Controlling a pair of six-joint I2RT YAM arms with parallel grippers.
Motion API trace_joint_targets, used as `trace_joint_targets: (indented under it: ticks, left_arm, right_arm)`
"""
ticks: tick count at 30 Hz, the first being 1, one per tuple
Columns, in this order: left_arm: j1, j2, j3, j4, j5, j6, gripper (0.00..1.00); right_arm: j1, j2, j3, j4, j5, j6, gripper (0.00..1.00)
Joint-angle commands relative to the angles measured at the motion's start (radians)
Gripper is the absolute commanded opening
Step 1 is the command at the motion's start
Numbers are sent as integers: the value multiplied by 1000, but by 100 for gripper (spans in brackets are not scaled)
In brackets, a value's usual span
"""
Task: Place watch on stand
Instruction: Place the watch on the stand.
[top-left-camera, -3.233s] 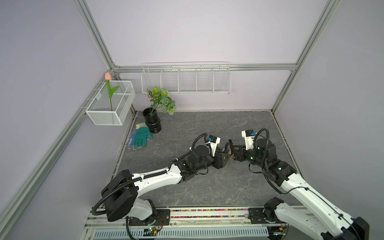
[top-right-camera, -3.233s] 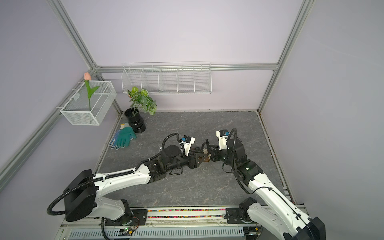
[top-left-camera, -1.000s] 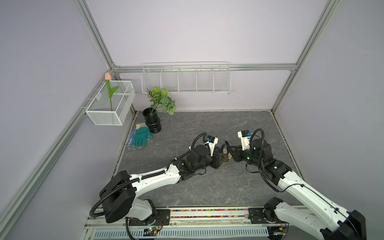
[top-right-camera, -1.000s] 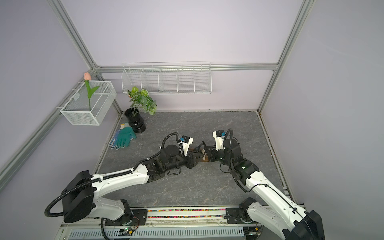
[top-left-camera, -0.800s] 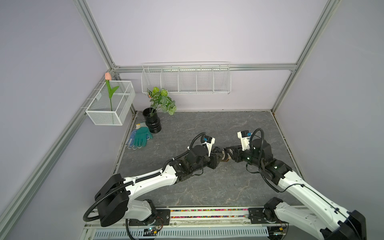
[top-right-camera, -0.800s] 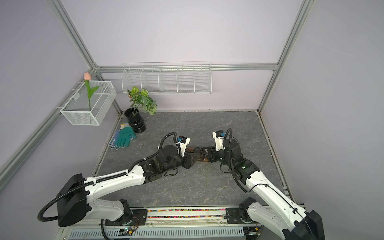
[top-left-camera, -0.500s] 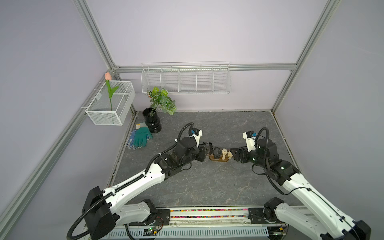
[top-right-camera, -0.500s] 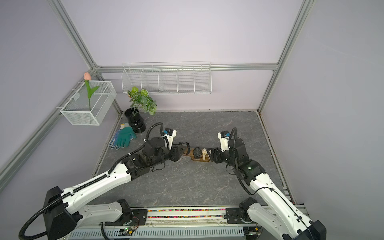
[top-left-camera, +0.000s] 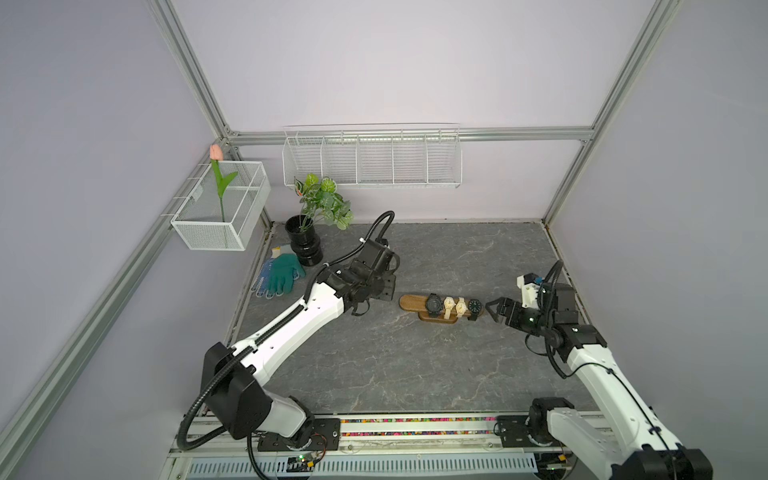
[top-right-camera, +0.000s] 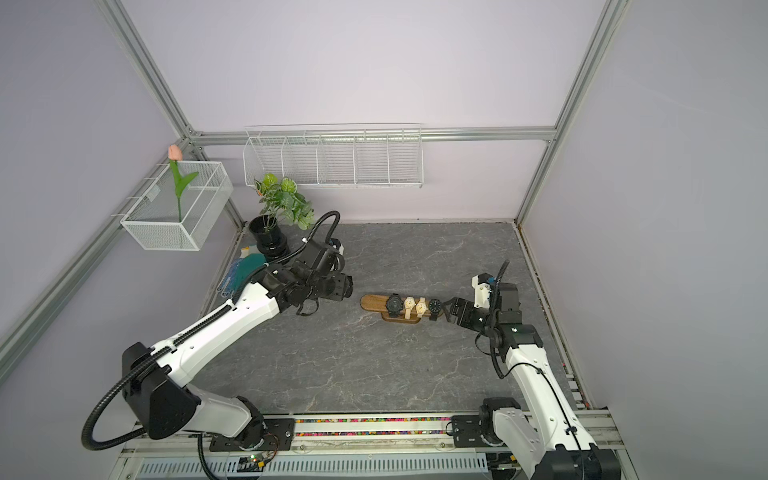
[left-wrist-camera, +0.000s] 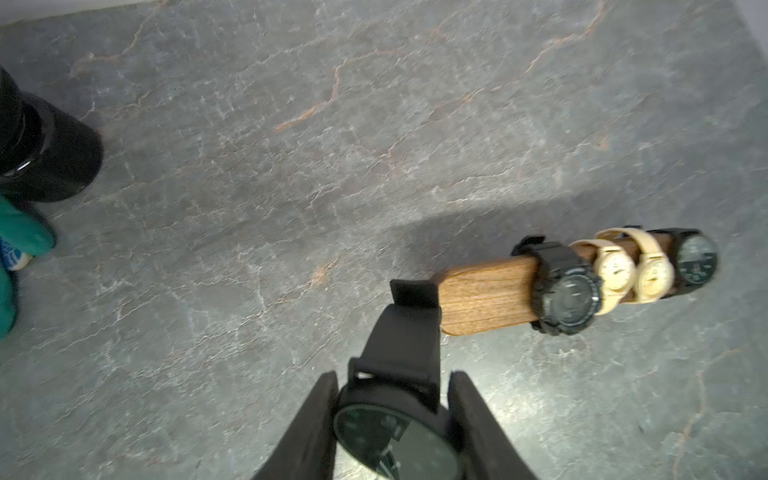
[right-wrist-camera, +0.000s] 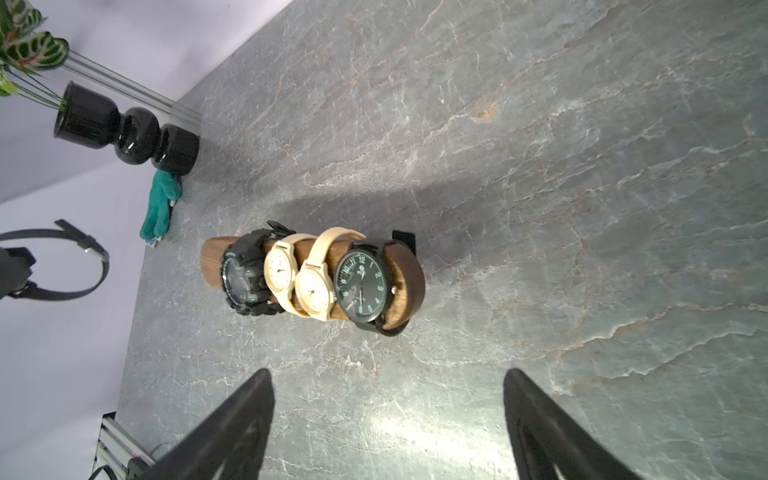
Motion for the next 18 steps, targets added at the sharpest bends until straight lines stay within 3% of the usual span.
trace_joint_targets:
  ticks: [1,8,18]
  left_arm:
    - [2,77,75,-141,-39,19,35]
    - [3,242,178,-221,-40,2,33]
    - [1,347,244,-235,-9,-12,33]
  right_arm:
    - [-8,-3,-27,48,-51,10,94]
    - [-4,76,-20,80,-76,7,98]
    - [28,124,-31,135,-120,10,99]
